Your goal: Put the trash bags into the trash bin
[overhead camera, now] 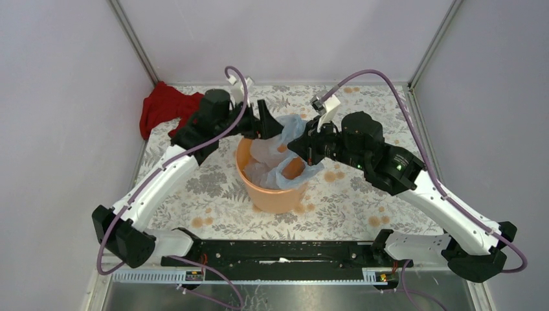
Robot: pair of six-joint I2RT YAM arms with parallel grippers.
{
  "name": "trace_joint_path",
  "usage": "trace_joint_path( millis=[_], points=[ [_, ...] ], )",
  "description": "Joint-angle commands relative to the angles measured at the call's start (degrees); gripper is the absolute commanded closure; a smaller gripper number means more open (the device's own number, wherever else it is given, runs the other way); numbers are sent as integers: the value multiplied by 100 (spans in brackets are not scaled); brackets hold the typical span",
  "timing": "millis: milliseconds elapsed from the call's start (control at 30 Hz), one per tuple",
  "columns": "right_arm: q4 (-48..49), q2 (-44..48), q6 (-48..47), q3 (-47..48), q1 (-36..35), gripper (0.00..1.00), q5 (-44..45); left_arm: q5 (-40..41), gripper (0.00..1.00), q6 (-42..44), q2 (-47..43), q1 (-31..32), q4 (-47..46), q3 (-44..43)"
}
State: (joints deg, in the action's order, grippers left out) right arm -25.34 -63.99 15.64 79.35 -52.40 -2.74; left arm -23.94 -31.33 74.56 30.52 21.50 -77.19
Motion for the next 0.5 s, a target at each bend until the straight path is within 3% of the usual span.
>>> trace_joint_path(
  millis=[0, 200, 367, 467],
  points=[
    [353, -100, -64, -91, -15, 100, -44, -203, 26, -233, -668, -20, -467, 894],
    [759, -424, 171, -327, -15, 100, 224, -296, 31, -457, -988, -18, -402, 1696],
    [986, -546, 479, -747, -20, 100, 465, 108, 9, 64, -1143, -20, 244, 1112],
    [923, -539, 539, -796, -15, 100, 655, 589, 1, 413, -1188, -20, 879, 387]
  ],
)
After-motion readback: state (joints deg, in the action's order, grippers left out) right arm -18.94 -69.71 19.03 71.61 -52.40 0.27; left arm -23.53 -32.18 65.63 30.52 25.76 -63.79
